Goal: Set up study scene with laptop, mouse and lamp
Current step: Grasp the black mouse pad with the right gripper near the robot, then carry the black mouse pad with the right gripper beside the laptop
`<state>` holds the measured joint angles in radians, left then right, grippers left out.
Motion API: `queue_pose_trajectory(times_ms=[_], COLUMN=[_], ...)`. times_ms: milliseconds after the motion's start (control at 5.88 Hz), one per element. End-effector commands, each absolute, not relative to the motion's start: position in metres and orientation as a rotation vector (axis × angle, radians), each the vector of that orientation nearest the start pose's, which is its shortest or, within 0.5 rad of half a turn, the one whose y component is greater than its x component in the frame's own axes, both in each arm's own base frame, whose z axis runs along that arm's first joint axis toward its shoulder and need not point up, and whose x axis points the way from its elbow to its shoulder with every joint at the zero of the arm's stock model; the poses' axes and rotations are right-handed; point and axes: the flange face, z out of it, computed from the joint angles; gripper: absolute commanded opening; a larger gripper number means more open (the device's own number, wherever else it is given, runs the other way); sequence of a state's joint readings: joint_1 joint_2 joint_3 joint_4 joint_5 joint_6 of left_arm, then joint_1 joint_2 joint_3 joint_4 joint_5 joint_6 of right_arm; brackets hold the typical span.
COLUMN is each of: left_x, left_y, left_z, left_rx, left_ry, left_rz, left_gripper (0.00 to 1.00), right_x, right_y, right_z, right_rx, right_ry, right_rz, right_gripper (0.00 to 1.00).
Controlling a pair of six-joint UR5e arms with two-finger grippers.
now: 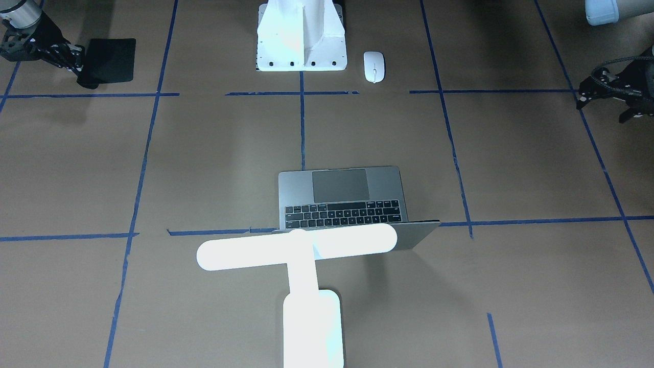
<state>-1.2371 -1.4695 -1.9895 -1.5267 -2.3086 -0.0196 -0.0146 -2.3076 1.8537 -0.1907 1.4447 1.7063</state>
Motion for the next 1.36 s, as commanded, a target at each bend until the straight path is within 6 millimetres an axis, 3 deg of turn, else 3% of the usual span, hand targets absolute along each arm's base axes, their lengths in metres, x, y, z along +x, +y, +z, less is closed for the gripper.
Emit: queue_pose_trajectory(times_ms=[0,340,511,851,1191], left_x=[0.084,0.083,0.083,0.083,0.083], left_y=[-0.442,-0.442,-0.442,-0.441,-0.441], left_z=[0.505,0.502,0.498,0.494,0.494], left_rx=[0.130,0.137,0.141,0.145,0.146], left_ry=[0.773,0.776,0.777,0.777,0.777], left_rz=[0.399,0.399,0.396,0.389,0.392], left_gripper=[1.00,1.00,1.00,1.00,1.00], right_x=[-0.223,-0.237,-0.239,-0.283,-0.302], right_y=[-0.170,-0.217,-0.231,-0.271,-0.338], right_z=[0.606,0.579,0.576,0.549,0.500], right_rx=[0.104,0.108,0.103,0.112,0.105], right_ry=[-1.017,-1.118,-1.125,-1.110,-1.135], right_rz=[0.273,0.339,0.354,0.395,0.464], right_gripper=[0.00,0.00,0.00,0.00,0.00])
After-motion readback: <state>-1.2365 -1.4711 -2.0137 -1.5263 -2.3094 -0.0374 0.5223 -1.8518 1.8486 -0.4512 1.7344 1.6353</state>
